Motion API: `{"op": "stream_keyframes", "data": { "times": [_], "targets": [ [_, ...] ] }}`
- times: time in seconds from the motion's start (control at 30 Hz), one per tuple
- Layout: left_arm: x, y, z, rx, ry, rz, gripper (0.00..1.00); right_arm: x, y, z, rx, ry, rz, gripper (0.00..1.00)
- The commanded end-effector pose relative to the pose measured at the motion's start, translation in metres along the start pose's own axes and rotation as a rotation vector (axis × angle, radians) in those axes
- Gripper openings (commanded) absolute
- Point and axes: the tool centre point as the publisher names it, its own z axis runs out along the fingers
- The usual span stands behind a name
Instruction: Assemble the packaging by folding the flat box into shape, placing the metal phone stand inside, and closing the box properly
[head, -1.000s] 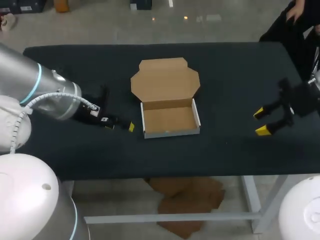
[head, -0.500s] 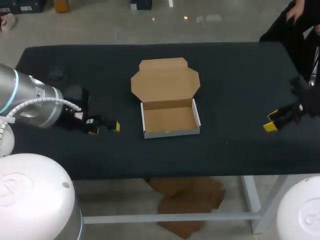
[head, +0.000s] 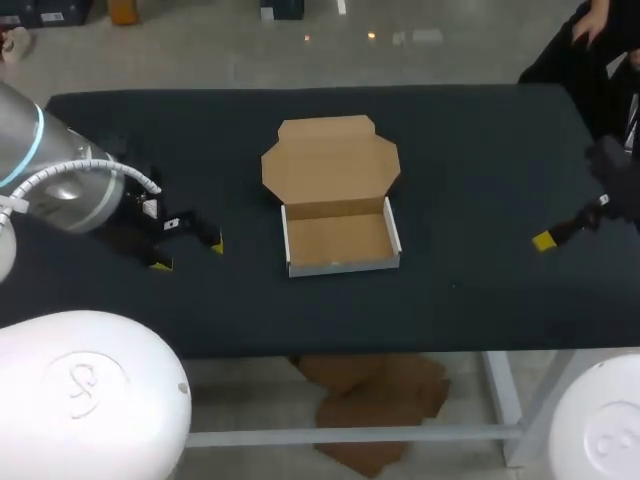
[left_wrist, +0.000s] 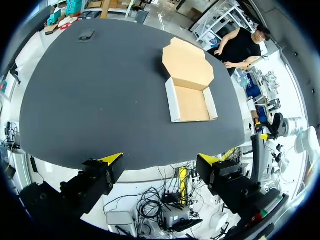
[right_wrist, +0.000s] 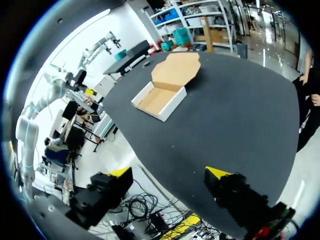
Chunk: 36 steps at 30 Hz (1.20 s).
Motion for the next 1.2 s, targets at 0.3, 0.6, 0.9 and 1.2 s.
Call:
{"op": "stream_keyframes", "data": {
  "times": [0.3, 0.6, 0.9, 1.2],
  "targets": [
    [0.000, -0.002, -0.027, -0.011, -0.232, -0.097, 1.00, 0.008, -0.006, -0.023, 0.057, -0.165, 0.118, 1.00],
    [-0.010, 0.001, -0.037, -0.018, -0.270, -0.145, 1.00, 0.005, 0.000, -0.037, 0.061, -0.216, 0.175, 1.00],
    [-0.013, 0.007, -0.046, -0.031, -0.232, -0.103, 1.00, 0.010, 0.002, -0.042, 0.048, -0.220, 0.179, 1.00],
    [-0.013, 0.009, -0.045, -0.047, -0.205, -0.056, 1.00, 0.015, -0.002, -0.042, 0.055, -0.229, 0.203, 1.00]
  ]
}}
